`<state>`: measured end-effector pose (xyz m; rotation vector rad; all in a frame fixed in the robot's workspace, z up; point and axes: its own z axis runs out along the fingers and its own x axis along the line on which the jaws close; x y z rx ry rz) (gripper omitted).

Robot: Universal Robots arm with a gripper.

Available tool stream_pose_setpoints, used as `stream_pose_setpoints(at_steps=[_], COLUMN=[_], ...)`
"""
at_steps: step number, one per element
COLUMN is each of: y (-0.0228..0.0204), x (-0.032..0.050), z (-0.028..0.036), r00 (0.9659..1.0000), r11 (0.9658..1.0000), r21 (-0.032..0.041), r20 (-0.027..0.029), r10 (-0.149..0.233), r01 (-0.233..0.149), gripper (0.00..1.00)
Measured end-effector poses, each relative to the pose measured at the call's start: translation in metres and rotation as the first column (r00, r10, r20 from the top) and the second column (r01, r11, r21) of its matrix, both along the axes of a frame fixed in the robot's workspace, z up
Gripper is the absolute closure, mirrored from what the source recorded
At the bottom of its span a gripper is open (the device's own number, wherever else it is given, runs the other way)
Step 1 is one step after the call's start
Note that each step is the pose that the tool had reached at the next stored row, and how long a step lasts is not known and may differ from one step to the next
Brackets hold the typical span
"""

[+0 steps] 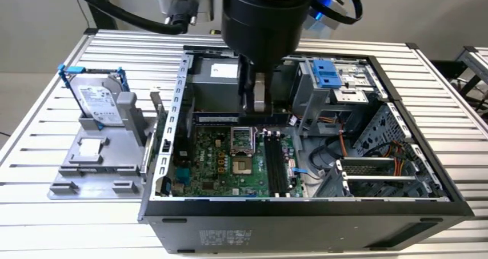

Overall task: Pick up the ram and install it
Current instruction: 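Pick up the ram and move it above insertion slot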

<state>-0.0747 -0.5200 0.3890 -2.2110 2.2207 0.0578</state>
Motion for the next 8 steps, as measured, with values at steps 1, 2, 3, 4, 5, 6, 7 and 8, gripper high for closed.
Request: stream_pose_setpoints(at_steps=[1, 2, 3, 4, 5, 6, 7, 8], y=[0.0000, 0.0000, 0.0000, 0.0000, 0.0001, 0.0001, 0.0002, 0.0003], x=[0.0046, 0.0088, 0.0131, 0.0178, 0.0217, 0.0261, 0.0304, 0.0345], z=[0.0000, 0.0000, 0.0000, 0.0000, 0.0000, -0.0001, 0.0000, 0.0000], r00=[1.0000, 1.0000, 1.0000, 1.0000, 1.0000, 1.0000, 1.0000, 1.0000], r11=[1.0000, 1.0000, 1.0000, 1.0000, 1.0000, 1.0000, 1.0000, 1.0000], r21=[0.0000, 0.0000, 0.0000, 0.0000, 0.0000, 0.0001, 0.0000, 0.0000], r20=[-0.0001, -0.0001, -0.0001, -0.0001, -0.0001, 0.0000, -0.0001, -0.0001], r10=[0.000, 0.000, 0.000, 0.000, 0.000, 0.000, 0.000, 0.000], r01=[0.000, 0.000, 0.000, 0.000, 0.000, 0.000, 0.000, 0.000], gripper=[1.00, 1.00, 1.00, 1.00, 1.00, 1.00, 1.00, 1.00])
